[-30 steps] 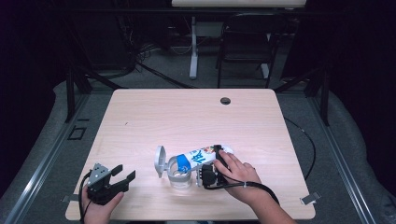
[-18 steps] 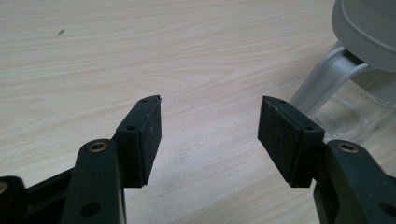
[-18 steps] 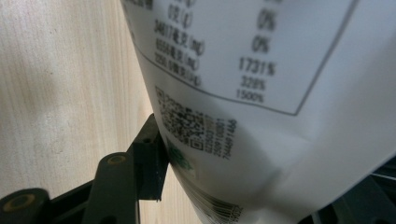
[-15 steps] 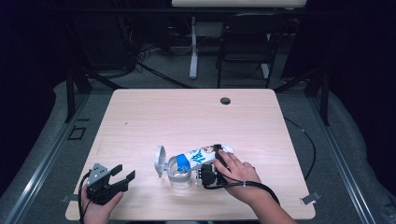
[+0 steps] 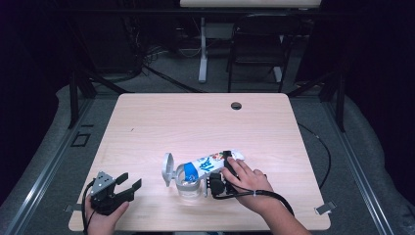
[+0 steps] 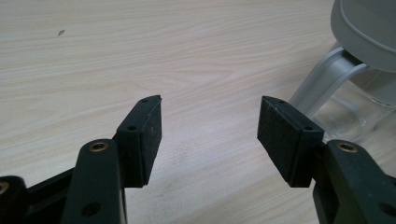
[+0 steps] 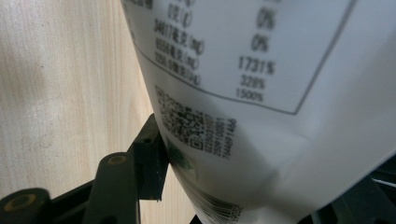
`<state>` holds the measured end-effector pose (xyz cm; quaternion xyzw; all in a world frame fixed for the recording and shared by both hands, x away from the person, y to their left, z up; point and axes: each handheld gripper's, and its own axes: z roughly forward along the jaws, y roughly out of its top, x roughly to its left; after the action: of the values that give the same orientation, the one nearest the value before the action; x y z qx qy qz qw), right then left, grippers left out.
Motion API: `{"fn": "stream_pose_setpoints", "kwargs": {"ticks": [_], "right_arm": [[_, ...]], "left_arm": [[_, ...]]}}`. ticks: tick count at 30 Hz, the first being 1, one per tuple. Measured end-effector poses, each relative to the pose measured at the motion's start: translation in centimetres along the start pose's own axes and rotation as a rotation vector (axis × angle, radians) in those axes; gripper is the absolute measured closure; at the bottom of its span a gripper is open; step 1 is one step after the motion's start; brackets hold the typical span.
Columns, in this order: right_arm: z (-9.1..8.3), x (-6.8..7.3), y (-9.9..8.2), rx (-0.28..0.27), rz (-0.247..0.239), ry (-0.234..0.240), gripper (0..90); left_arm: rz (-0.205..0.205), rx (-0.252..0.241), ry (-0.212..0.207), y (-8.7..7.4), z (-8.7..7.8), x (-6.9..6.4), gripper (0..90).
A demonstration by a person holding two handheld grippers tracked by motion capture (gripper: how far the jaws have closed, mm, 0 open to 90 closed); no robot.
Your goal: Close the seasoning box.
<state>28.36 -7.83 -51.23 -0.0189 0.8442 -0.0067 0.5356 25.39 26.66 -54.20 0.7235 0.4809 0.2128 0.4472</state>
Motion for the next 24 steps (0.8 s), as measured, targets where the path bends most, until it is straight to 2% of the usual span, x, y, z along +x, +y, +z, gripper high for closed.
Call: {"fn": "stream_pose_setpoints", "kwargs": {"ticks": [8,11,24], "right_arm": [[-0.05,0.06,0.12,0.004,0.006,0.001,45.0],[-0.23,-0.02,0.22,0.023,-0.012,-0.010,45.0],[-0.27,0.01,0.37,0.024,-0.017,-0.018,45.2]], "left_arm": [[0.002,0.004,0.000,-0.01,-0.14,0.02,40.4],[0.003,0.008,0.001,0.00,-0.19,0.01,40.4],[0.003,0.002,-0.001,-0.04,-0.18,-0.03,40.4]]}}
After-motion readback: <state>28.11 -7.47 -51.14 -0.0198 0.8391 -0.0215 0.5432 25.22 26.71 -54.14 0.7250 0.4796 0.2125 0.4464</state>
